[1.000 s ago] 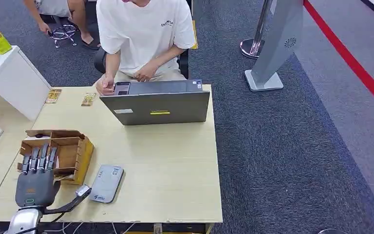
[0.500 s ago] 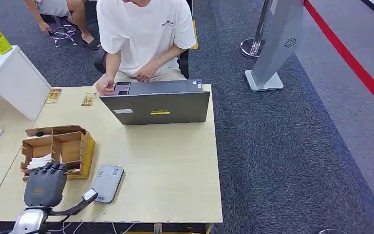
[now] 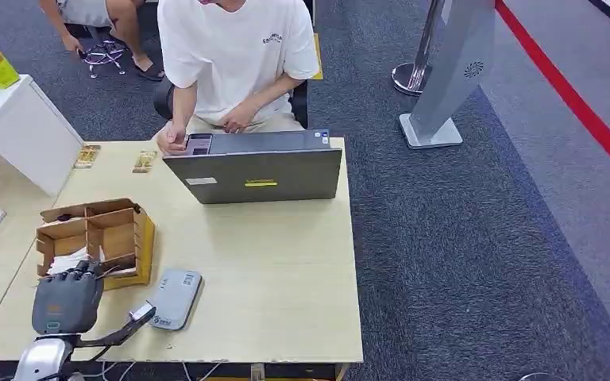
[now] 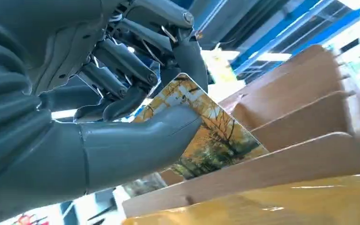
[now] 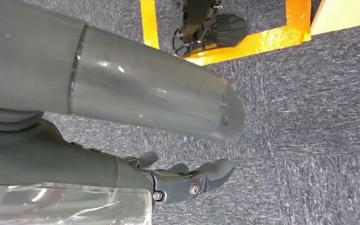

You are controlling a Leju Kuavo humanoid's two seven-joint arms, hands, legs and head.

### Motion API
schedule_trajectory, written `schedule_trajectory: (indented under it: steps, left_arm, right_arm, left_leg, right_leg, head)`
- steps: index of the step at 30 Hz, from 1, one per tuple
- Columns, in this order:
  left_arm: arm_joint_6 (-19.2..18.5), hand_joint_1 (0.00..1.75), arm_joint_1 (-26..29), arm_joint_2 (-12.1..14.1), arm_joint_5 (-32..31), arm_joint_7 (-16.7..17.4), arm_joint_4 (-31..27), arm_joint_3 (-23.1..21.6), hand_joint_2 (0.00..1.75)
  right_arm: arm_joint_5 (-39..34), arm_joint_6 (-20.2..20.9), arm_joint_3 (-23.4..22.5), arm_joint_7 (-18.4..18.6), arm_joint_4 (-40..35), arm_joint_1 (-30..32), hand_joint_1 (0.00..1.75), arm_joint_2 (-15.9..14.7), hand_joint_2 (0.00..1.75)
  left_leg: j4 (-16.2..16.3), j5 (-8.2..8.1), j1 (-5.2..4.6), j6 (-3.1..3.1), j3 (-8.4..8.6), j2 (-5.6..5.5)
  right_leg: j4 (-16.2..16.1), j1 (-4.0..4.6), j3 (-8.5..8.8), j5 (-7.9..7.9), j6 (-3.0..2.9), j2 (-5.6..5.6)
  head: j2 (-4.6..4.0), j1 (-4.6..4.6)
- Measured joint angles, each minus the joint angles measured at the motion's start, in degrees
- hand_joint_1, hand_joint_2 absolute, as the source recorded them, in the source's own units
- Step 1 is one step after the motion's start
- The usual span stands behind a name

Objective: Pass the card to the sensor for recognition and then transmit it.

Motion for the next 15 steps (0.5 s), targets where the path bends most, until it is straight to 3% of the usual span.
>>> schedule_trajectory:
  steps: [10,15]
  left_arm:
    - [-0.9,1.75,-0.2,-1.2,0.0,-0.2,-1.6,0.1,1.75]
    - [-9.6,1.75,-0.3,-3.8,0.0,-1.1,-13.1,-0.9,1.75]
  right_arm:
    - [-0.2,0.0,0.0,0.0,0.0,0.0,0.00,0.0,0.00]
    - [-0.5,-0.1,-0.1,-0.1,0.0,0.0,0.00,0.0,0.00]
  left_leg:
    - [0.0,0.00,0.00,0.00,0.01,0.00]
    - [0.1,0.00,-0.01,0.00,-0.01,0.01]
  right_leg:
    - [0.0,0.00,-0.01,0.00,0.00,0.00]
    - [0.0,0.00,-0.02,0.01,0.02,0.00]
  head:
    - [0.00,-0.02]
    - [0.00,-0.04]
